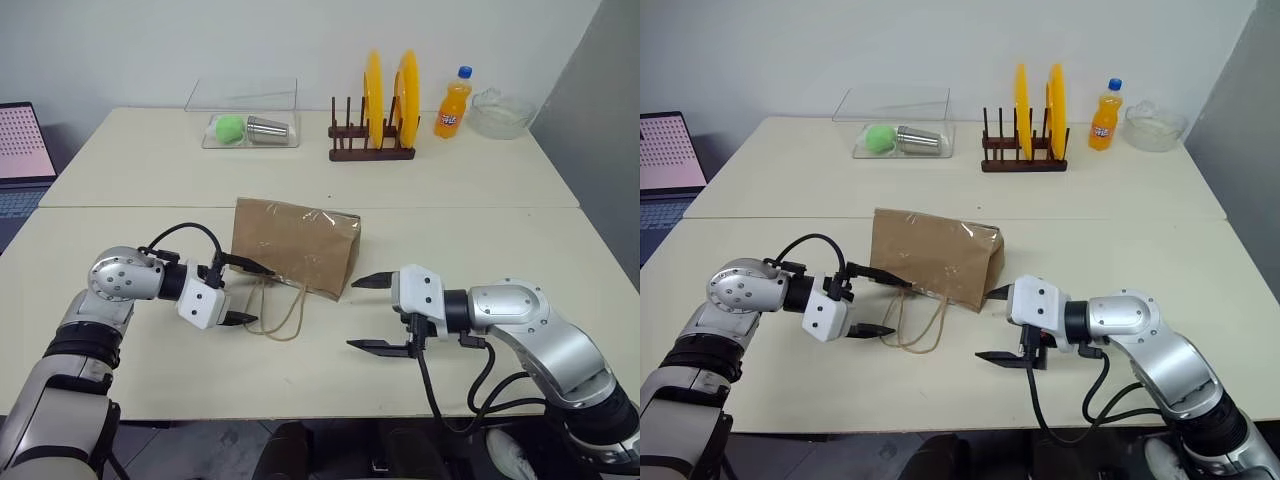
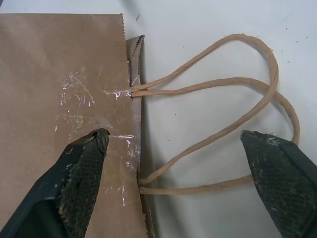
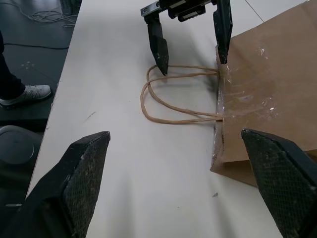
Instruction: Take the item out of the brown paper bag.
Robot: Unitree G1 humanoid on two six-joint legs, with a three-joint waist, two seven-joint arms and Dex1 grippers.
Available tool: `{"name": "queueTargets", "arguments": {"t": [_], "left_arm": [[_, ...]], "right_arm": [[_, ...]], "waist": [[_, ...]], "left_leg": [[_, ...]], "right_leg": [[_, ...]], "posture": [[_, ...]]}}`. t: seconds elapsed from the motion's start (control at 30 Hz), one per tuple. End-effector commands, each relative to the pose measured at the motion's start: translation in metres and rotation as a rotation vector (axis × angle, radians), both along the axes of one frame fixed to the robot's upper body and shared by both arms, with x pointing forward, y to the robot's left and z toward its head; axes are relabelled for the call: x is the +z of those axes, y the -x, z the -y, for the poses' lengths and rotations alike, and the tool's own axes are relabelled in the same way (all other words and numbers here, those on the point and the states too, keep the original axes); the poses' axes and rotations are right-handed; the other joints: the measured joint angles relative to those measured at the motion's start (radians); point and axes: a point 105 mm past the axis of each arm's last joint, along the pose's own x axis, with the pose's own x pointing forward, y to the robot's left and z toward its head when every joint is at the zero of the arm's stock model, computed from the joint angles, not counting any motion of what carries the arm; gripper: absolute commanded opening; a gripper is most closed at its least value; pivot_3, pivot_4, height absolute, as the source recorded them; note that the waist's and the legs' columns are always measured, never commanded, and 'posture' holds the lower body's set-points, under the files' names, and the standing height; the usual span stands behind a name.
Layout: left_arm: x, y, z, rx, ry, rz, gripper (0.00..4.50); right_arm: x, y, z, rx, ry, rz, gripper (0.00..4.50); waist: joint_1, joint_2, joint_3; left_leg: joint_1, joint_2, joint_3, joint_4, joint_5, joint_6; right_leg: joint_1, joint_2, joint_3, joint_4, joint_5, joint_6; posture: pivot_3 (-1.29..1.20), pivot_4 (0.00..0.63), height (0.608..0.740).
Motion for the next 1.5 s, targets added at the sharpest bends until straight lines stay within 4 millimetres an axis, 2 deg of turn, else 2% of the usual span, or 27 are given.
{"name": "queueTargets", "arguments": {"t": [0.03, 0.33, 0.57, 0.77, 0.8, 0.87, 1.0, 1.1, 1.2, 1.27, 1.5], "left_arm": [[0.001, 0.000, 0.008, -0.037, 0.007, 0.034, 4.50], [-0.022, 0.009, 0.027, -0.102, 0.001, 0.011, 4.50], [-0.022, 0.009, 0.037, -0.099, 0.051, -0.017, 2.32], [0.011, -0.004, 0.059, 0.002, 0.264, -0.080, 0.39], [0.023, -0.008, 0.066, 0.027, 0.321, -0.096, 0.13], [0.048, -0.016, 0.078, 0.081, 0.447, -0.138, 0.03], [0.085, -0.027, 0.091, 0.174, 0.618, -0.221, 0.03], [0.104, -0.033, 0.095, 0.221, 0.697, -0.266, 0.03], [0.116, -0.040, 0.097, 0.248, 0.747, -0.295, 0.03], [0.119, -0.043, 0.098, 0.254, 0.755, -0.304, 0.03], [0.114, -0.045, 0.097, 0.256, 0.741, -0.319, 0.03]], "right_arm": [[0.010, 0.004, 0.000, 0.015, -0.021, 0.043, 4.45], [0.010, 0.003, 0.000, 0.017, -0.018, 0.048, 4.45], [0.011, 0.003, 0.000, 0.019, -0.015, 0.058, 4.50], [0.009, 0.004, 0.002, 0.031, 0.011, 0.098, 4.50], [0.009, 0.005, 0.002, 0.035, 0.019, 0.106, 4.50], [0.008, 0.006, 0.003, 0.039, 0.034, 0.126, 4.50], [0.009, 0.010, 0.001, 0.065, 0.038, 0.155, 4.50], [0.007, 0.012, -0.004, 0.086, 0.048, 0.197, 4.50], [0.002, 0.006, -0.013, 0.100, 0.062, 0.259, 4.50], [0.001, -0.006, -0.023, 0.087, 0.071, 0.327, 4.50], [0.016, -0.035, -0.045, -0.010, 0.021, 0.489, 4.50]], "waist": [[0.000, 0.000, 0.000], [0.001, 0.000, 0.000], [0.001, 0.000, 0.000], [0.001, -0.001, 0.000], [0.001, -0.001, 0.000], [0.000, -0.001, 0.000], [0.000, -0.001, 0.000], [0.000, -0.001, 0.000], [-0.002, -0.001, 0.000], [-0.004, -0.001, 0.000], [-0.002, -0.001, 0.000]], "left_leg": [[0.000, 0.000, 0.000, 0.000, 0.000, 0.000], [0.000, 0.000, 0.000, 0.000, 0.000, 0.000], [0.000, 0.000, 0.000, 0.001, 0.000, 0.000], [0.000, 0.000, -0.001, 0.002, 0.000, 0.000], [0.000, 0.000, -0.001, 0.002, 0.000, 0.000], [-0.001, 0.000, -0.001, 0.003, 0.000, 0.000], [-0.001, 0.000, -0.001, 0.004, 0.000, 0.000], [-0.001, 0.000, -0.002, 0.004, 0.000, 0.000], [-0.001, 0.000, -0.002, 0.004, 0.000, 0.000], [-0.001, 0.000, -0.002, 0.004, 0.000, 0.000], [-0.001, 0.000, -0.002, 0.006, 0.003, -0.005]], "right_leg": [[0.000, 0.000, 0.000, 0.000, 0.000, 0.000], [0.000, 0.000, 0.000, 0.001, 0.000, 0.000], [0.001, 0.000, 0.000, 0.001, 0.000, 0.000], [0.001, 0.000, 0.000, 0.001, 0.000, 0.001], [0.001, 0.000, 0.000, 0.001, 0.000, 0.001], [0.001, 0.000, 0.000, 0.002, 0.000, 0.001], [0.001, 0.000, 0.000, 0.002, 0.000, 0.001], [0.001, 0.001, 0.000, 0.002, 0.000, 0.001], [0.001, 0.001, 0.001, 0.002, 0.000, 0.001], [0.001, 0.001, 0.001, 0.002, 0.000, 0.001], [0.001, 0.001, 0.002, 0.003, 0.000, 0.001]], "posture": [[0.00, 0.150, 0.740], [0.00, 0.150, 0.740], [0.00, 0.150, 0.740], [0.00, 0.150, 0.740], [0.00, 0.150, 0.740], [0.00, 0.150, 0.740], [0.00, 0.150, 0.740], [0.00, 0.150, 0.740], [0.00, 0.150, 0.740], [0.00, 0.150, 0.740], [0.00, 0.150, 0.740]]}}
